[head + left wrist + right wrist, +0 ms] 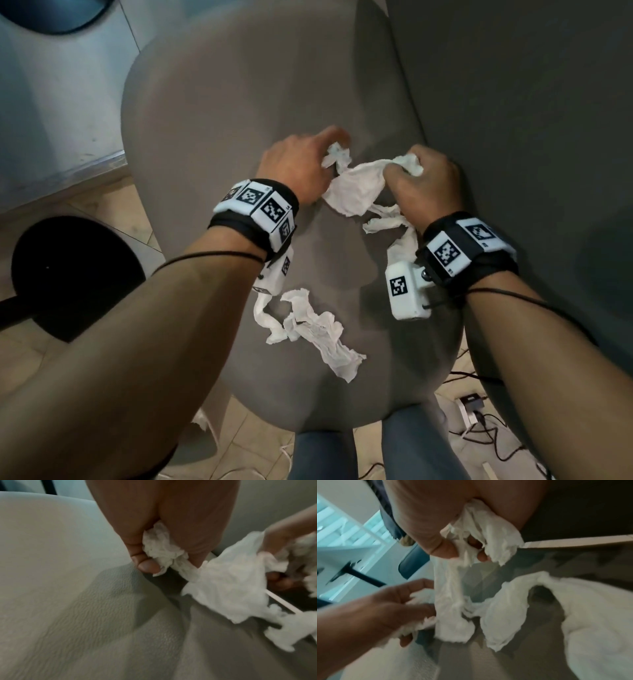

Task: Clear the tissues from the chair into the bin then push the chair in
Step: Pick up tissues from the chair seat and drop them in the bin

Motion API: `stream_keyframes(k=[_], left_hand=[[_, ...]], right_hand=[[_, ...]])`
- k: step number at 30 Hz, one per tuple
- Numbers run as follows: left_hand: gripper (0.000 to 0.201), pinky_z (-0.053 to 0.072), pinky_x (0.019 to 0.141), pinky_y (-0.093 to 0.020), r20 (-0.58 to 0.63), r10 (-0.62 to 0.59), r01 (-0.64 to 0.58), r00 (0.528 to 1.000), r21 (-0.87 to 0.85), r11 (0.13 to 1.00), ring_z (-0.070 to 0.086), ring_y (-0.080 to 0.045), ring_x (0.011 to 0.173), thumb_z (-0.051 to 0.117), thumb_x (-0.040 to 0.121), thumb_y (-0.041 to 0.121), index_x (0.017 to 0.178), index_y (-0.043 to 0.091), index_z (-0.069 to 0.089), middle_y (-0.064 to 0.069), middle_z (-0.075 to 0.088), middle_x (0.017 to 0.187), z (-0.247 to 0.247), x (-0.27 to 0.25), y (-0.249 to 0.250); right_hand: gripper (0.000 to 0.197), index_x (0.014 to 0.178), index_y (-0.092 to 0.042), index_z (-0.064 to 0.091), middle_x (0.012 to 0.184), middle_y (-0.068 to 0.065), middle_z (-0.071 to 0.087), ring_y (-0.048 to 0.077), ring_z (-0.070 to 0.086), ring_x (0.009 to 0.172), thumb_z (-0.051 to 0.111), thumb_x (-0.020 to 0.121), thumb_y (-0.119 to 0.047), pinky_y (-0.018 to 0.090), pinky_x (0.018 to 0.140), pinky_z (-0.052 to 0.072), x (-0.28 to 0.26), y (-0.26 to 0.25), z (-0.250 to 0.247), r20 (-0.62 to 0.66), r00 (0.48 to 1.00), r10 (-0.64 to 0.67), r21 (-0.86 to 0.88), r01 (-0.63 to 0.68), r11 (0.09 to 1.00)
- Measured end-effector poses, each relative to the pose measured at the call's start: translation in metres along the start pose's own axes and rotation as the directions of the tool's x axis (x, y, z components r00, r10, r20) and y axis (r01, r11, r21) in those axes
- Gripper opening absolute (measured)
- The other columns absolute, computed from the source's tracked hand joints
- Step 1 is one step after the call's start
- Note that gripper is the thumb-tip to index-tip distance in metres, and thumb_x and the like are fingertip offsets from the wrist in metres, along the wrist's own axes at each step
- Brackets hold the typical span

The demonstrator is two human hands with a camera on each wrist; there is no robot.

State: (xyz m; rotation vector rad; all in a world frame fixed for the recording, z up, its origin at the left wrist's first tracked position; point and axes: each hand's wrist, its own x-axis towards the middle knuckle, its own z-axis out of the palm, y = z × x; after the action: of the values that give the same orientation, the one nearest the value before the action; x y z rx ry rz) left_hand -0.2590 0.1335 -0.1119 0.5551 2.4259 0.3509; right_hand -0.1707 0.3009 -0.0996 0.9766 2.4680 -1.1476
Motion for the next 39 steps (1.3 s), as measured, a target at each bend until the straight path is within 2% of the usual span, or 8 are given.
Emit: stream_keyframes(k=[5, 8, 13, 20, 24, 28, 32, 39], left_hand=[[0.026, 0.047, 0.073, -0.037, -0.057, 0.048, -0.051, 0.997, -0.061, 0.997, 0.061, -0.033, 0.096, 0.052, 0.088, 0.029, 0.111, 0.022, 0.061, -0.005, 0.068, 0.107, 0.006, -0.012, -0.007], [0.023, 0.051, 0.070, -0.043, -0.127, -0.062, 0.030, 0.990, -0.240, 0.970, 0.059, -0.033, 0.082, 0.045, 0.084, 0.034, 0.092, 0.017, 0.058, -0.008, 0.064, 0.089, 0.007, -0.030, -0.010], [0.029, 0.029, 0.052, -0.032, -0.228, -0.245, 0.126, 0.942, -0.435, 0.892, 0.036, -0.018, 0.057, 0.045, 0.086, 0.027, 0.061, 0.015, 0.038, 0.004, 0.039, 0.060, 0.002, -0.083, -0.010], [0.022, 0.037, 0.059, -0.013, -0.416, -0.313, 0.097, 0.854, -0.465, 0.880, 0.052, -0.010, 0.067, 0.058, 0.079, 0.014, 0.057, 0.009, 0.055, 0.002, 0.060, 0.088, 0.011, -0.156, -0.012], [0.010, 0.046, 0.057, -0.033, -0.484, -0.296, 0.063, 0.823, -0.441, 0.895, 0.057, -0.021, 0.062, 0.060, 0.077, 0.007, 0.068, 0.012, 0.058, -0.004, 0.067, 0.080, 0.015, -0.194, -0.011], [0.023, 0.041, 0.053, -0.036, -0.316, -0.415, 0.209, 0.853, -0.522, 0.827, 0.051, -0.022, 0.057, 0.053, 0.075, -0.001, 0.086, 0.018, 0.045, -0.004, 0.058, 0.068, 0.031, -0.220, -0.015], [0.021, 0.031, 0.058, -0.031, -0.179, -0.500, 0.389, 0.848, -0.432, 0.814, 0.048, -0.014, 0.059, 0.054, 0.079, 0.012, 0.094, 0.024, 0.044, 0.005, 0.052, 0.067, 0.054, -0.224, -0.019], [0.033, 0.044, 0.079, -0.037, -0.080, -0.638, 0.580, 0.766, -0.342, 0.739, 0.061, -0.033, 0.095, 0.056, 0.092, 0.042, 0.116, 0.018, 0.052, -0.009, 0.066, 0.104, 0.099, -0.204, -0.027]], right_hand=[[0.027, 0.075, -0.002, 0.060, 0.089, 0.010, 0.061, 0.026, 0.059, 0.077, 0.062, 0.076, -0.028, 0.030, 0.066, 0.043, -0.017, 0.006, -0.012, -0.019, 0.999, 0.047, 0.014, -0.047, 0.999], [0.011, 0.077, -0.001, 0.061, 0.073, 0.006, 0.061, 0.004, 0.051, 0.057, 0.062, 0.078, -0.012, 0.016, 0.050, 0.037, -0.029, 0.005, -0.021, -0.035, 0.999, 0.029, 0.014, -0.028, 1.000], [0.025, 0.068, -0.015, 0.042, 0.060, -0.004, 0.038, 0.002, 0.034, 0.046, 0.048, 0.079, 0.007, 0.013, 0.046, 0.031, -0.048, 0.005, -0.027, -0.013, 0.999, 0.042, 0.249, -0.038, 0.968], [0.021, 0.067, -0.018, 0.045, 0.048, -0.014, 0.050, 0.000, 0.044, 0.046, 0.050, 0.087, -0.020, 0.021, 0.052, 0.038, -0.074, 0.012, -0.029, 0.137, 0.987, 0.082, 0.279, -0.118, 0.953], [0.054, 0.066, -0.013, 0.064, 0.056, -0.003, 0.065, 0.007, 0.056, 0.050, 0.048, 0.093, -0.056, 0.010, 0.045, 0.035, -0.080, 0.016, -0.026, 0.194, 0.971, 0.141, 0.088, -0.160, 0.983], [0.032, 0.091, -0.007, 0.062, 0.101, 0.012, 0.062, 0.029, 0.057, 0.091, 0.051, 0.092, -0.037, 0.024, 0.065, 0.033, -0.072, 0.032, -0.009, 0.062, 0.996, 0.068, -0.191, -0.055, 0.980], [0.033, 0.116, -0.021, 0.051, 0.126, 0.006, 0.046, 0.025, 0.052, 0.109, 0.057, 0.084, -0.027, 0.026, 0.082, 0.033, -0.071, 0.045, 0.007, 0.091, 0.995, 0.034, -0.200, -0.015, 0.980], [0.021, 0.102, -0.018, 0.063, 0.097, 0.004, 0.066, 0.028, 0.060, 0.085, 0.054, 0.083, -0.022, 0.028, 0.068, 0.043, -0.081, 0.063, 0.015, 0.159, 0.987, 0.039, -0.243, 0.001, 0.970]])
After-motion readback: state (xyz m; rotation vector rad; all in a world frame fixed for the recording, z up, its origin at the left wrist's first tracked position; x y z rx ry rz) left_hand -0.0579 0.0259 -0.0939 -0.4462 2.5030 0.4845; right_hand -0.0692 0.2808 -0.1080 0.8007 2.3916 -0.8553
